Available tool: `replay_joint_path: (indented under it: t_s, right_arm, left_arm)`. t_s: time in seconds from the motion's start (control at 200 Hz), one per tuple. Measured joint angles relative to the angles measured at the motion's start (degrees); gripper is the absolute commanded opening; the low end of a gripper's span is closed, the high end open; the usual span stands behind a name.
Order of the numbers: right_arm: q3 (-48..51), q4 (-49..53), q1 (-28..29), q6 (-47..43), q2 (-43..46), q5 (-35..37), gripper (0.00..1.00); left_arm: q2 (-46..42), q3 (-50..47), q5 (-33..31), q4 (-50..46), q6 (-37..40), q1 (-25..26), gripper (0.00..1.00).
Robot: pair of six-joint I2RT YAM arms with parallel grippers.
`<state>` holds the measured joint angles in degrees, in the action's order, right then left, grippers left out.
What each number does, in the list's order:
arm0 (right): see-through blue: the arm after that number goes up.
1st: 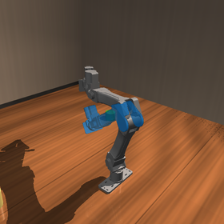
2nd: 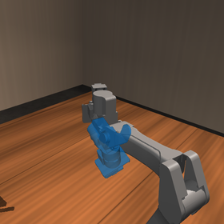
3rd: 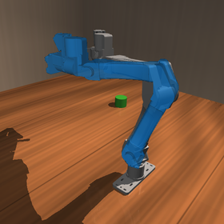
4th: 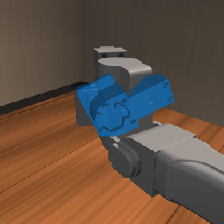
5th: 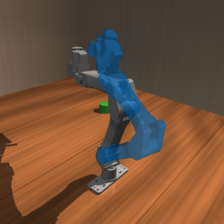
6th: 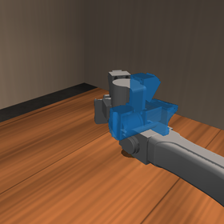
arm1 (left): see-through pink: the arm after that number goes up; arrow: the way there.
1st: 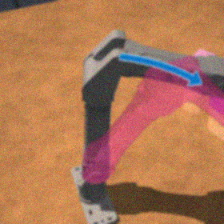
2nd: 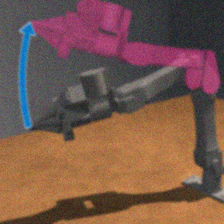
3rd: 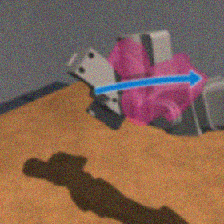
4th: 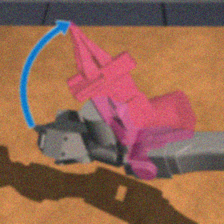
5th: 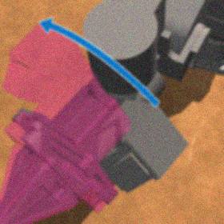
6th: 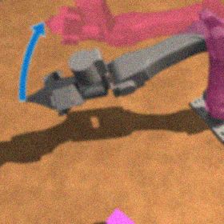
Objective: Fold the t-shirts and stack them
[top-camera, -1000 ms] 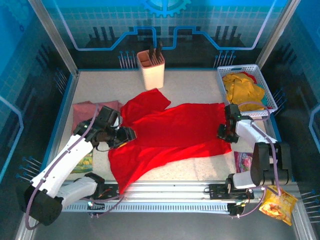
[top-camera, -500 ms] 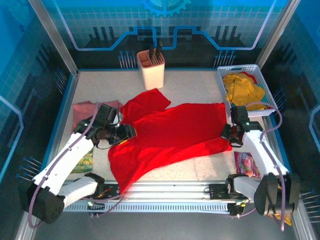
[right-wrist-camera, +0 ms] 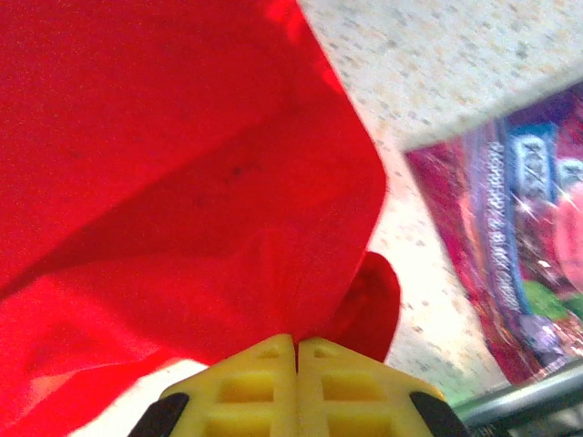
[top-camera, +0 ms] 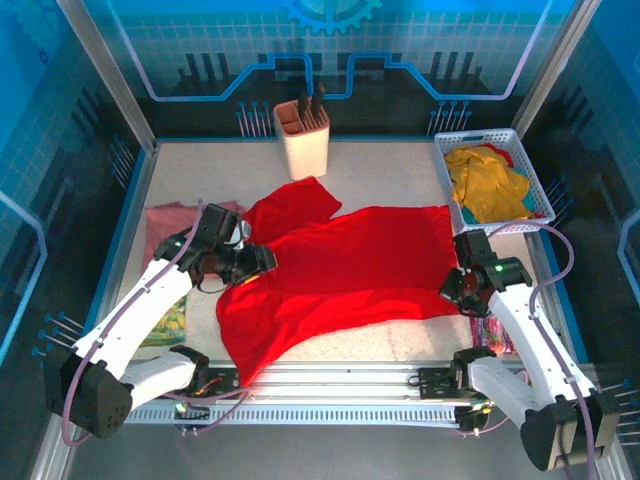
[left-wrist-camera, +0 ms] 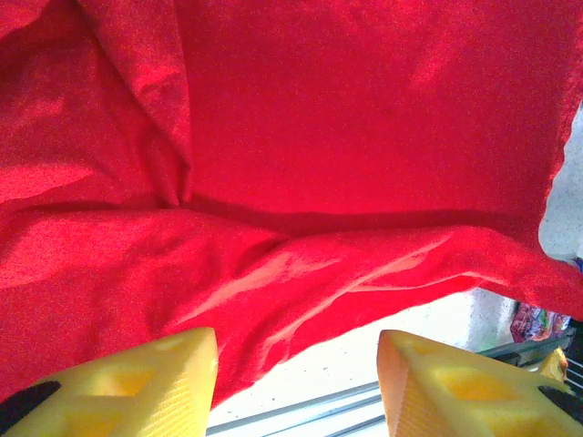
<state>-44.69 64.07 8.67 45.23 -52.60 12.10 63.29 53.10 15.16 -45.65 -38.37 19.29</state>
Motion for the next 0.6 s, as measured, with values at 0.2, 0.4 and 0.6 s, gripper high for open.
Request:
replay_joint_path:
  t_s: [0.2,0.4,0.6]
  right_arm:
    - [-0.07,7.3,0.76,4.76,0.11,5.22,0.27]
    - [0.74,3.89,-0.04,5.27,0.33,6.86,0.7]
    - [-0.35,-0.76,-0.31,1.44,-5.49,5.42,0.8]
  left_arm:
    - [0.31,-1.33,0.85,2.29,-0.02,0.0,0.49]
    - [5.01,-1.6,2.64,4.07,1.09,2.45,0.49]
    - [7.67,-1.66,2.69,5.51,1.44,8.85,0.49]
